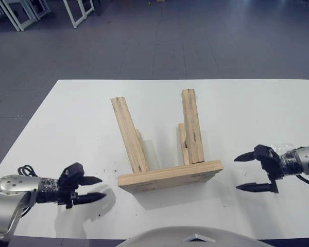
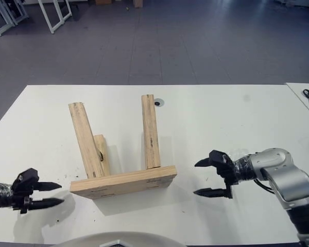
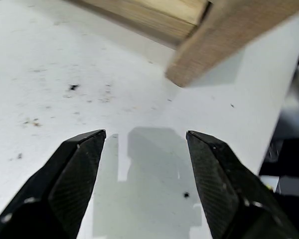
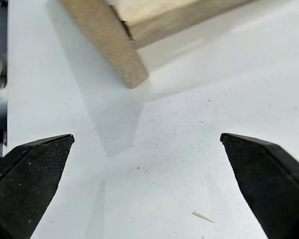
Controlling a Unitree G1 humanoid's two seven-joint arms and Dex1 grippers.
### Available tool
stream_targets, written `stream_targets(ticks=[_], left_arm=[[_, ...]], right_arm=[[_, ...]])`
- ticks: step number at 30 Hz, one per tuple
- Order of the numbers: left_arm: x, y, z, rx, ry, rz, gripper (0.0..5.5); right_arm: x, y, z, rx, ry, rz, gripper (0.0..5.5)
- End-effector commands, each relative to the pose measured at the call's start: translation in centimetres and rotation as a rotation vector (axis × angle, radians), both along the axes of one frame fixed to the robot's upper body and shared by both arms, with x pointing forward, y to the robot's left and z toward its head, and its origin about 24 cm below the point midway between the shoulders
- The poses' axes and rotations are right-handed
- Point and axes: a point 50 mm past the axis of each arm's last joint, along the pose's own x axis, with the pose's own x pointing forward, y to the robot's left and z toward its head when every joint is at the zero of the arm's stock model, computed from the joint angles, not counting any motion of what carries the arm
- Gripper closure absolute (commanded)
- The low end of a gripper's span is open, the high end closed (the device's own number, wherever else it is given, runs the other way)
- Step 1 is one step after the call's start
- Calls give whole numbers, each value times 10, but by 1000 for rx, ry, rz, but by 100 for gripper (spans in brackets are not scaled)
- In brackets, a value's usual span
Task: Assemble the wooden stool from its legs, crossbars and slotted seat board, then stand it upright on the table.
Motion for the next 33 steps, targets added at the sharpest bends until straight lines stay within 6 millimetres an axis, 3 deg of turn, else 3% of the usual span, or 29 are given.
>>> stream_targets(ticks=[1, 8, 15, 18, 23, 27, 30, 33], left_arm=[[-2, -32, 14, -39, -65, -137, 250], [11, -55, 7, -39, -218, -99, 250], [30, -68, 2, -108, -384, -41, 250], [34, -62, -1, -117, -422, -31, 250], [33, -73, 8, -285, -350, -69, 250], [39, -81, 2, -328, -316, -86, 250], [42, -77, -4, -373, -230, -24, 296], [44, -69, -8, -361, -185, 21, 341]], right_arm=[[-4, 25, 5, 45, -32, 90, 1], [-2, 49, 0, 99, -49, 115, 1], [8, 61, 0, 135, -67, 57, 120], [9, 58, 0, 126, -65, 48, 175], [13, 55, -1, 110, -70, 32, 279], [17, 55, -1, 112, -72, 15, 348], [23, 56, 2, 131, -61, -26, 399], [25, 59, 8, 163, -26, -52, 400]])
